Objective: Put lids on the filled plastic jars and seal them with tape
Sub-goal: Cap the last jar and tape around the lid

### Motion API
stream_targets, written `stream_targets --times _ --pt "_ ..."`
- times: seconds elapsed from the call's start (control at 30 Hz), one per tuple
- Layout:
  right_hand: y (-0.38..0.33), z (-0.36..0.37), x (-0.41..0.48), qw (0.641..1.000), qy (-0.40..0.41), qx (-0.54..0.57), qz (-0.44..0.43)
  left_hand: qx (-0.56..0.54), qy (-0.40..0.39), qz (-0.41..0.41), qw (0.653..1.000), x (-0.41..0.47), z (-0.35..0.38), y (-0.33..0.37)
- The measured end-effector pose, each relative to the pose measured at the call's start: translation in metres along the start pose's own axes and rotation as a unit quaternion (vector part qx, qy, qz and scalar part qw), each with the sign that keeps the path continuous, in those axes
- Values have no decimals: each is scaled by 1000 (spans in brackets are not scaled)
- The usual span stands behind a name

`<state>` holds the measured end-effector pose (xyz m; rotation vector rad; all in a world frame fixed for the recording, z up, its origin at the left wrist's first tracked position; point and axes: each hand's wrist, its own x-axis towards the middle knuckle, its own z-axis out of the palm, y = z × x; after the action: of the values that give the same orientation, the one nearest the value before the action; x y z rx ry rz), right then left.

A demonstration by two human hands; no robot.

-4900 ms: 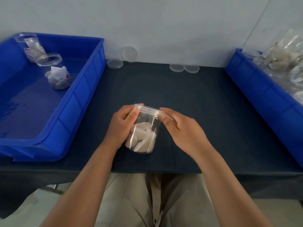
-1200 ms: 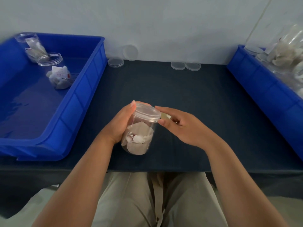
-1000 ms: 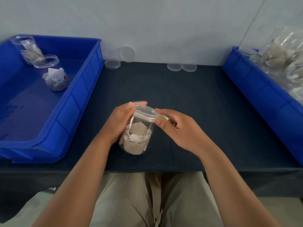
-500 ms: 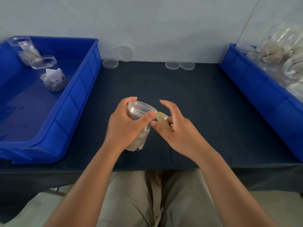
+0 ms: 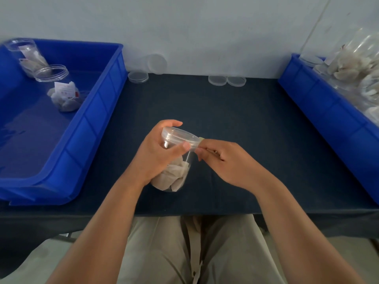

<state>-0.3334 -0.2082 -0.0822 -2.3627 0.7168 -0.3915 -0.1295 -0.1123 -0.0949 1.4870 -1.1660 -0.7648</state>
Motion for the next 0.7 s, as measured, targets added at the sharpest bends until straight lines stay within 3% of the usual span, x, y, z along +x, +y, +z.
stream_targets --times 0.13,0.37,0.47,0.53,0.6,0.7 --pt "3 -4 -1 998 -41 -29 -33 13 21 -4 1000 -8 4 -2" --pt "20 -12 -11 991 -43 -7 -123 -107 -33 -26 993 -43 7 4" --pt "49 -31 -15 993 25 -81 -80 -266 -94 -2 959 -56 -10 9" --pt "81 -65 -29 985 91 -143 21 -299 -93 13 950 -65 -43 18" --pt "93 -90 -37 974 122 -173 86 -196 -41 50 979 -71 -64 29" --pt "81 -80 -26 965 125 -218 73 -38 27 58 997 -72 -47 36"
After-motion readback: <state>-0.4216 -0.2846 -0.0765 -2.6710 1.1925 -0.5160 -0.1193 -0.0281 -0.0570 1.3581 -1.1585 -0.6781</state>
